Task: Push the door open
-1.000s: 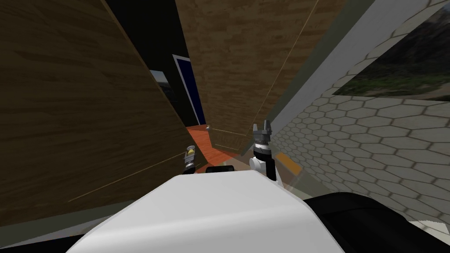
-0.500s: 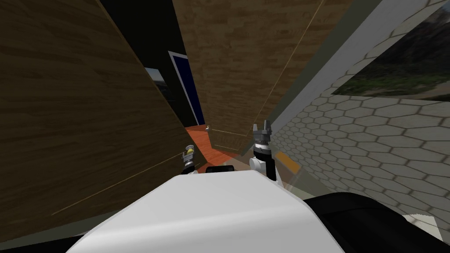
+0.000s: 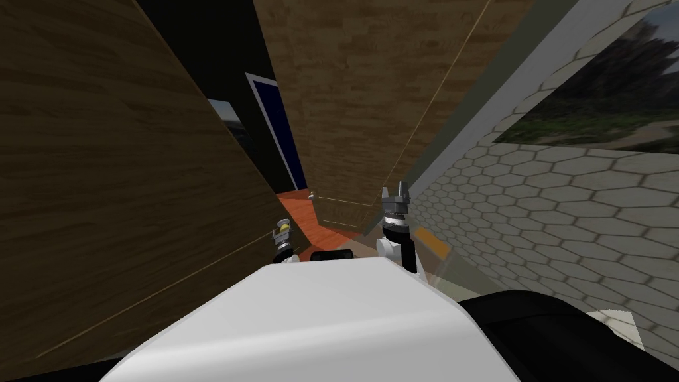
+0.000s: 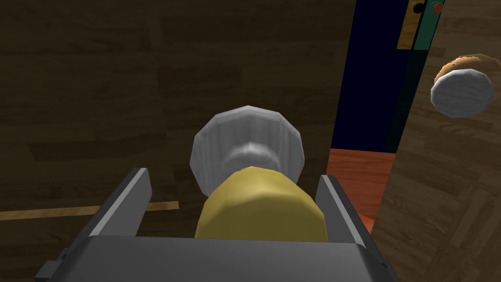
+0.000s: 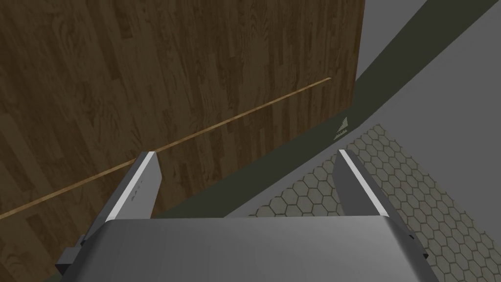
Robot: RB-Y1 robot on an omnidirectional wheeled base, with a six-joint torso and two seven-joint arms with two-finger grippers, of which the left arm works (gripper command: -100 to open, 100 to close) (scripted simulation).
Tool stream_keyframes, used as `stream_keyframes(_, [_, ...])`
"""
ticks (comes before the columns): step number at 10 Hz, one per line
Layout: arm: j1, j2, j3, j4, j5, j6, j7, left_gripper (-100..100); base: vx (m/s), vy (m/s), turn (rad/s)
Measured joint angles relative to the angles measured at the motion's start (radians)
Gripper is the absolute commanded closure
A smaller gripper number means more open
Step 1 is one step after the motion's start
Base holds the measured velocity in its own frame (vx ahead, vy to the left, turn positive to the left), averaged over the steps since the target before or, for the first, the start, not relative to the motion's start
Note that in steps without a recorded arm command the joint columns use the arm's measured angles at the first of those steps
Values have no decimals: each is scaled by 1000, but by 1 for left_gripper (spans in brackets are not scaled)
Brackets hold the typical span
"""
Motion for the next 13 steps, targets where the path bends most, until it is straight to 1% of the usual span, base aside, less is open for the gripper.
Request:
stream_keyframes(1, [-12,-6,12,15,5,-6,-5,100,30,21,-48])
stream_keyframes(2, [-9,-9,22,3,12,2,-15,100,51,40,-71])
stream_keyframes(4, [-36,-27,56,38,27,-13,-32,100,66,55,-95])
stream_keyframes(5, [-37,-31,68,30,33,-10,-44,100,61,43,-66])
stream_keyframes(6, [-45,-37,82,36,39,-16,-50,100,46,31,-43])
stream_keyframes(7, [-53,-36,90,49,41,-26,-47,100,45,32,-71])
stream_keyframes(8, [-66,-41,108,59,51,-27,-54,100,57,53,-113])
stream_keyframes(9, [-89,-50,131,84,62,-33,-66,100,84,68,-130])
stream_keyframes(10, [-91,-62,152,81,72,-36,-82,100,65,60,-30])
stream_keyframes(11, [-113,-64,162,110,75,-49,-82,100,28,25,6])
stream_keyframes(12, [-125,-63,168,119,77,-54,-81,100,8,0,-2])
stream_keyframes(13, [-119,-60,170,106,79,-48,-84,100,19,11,-65])
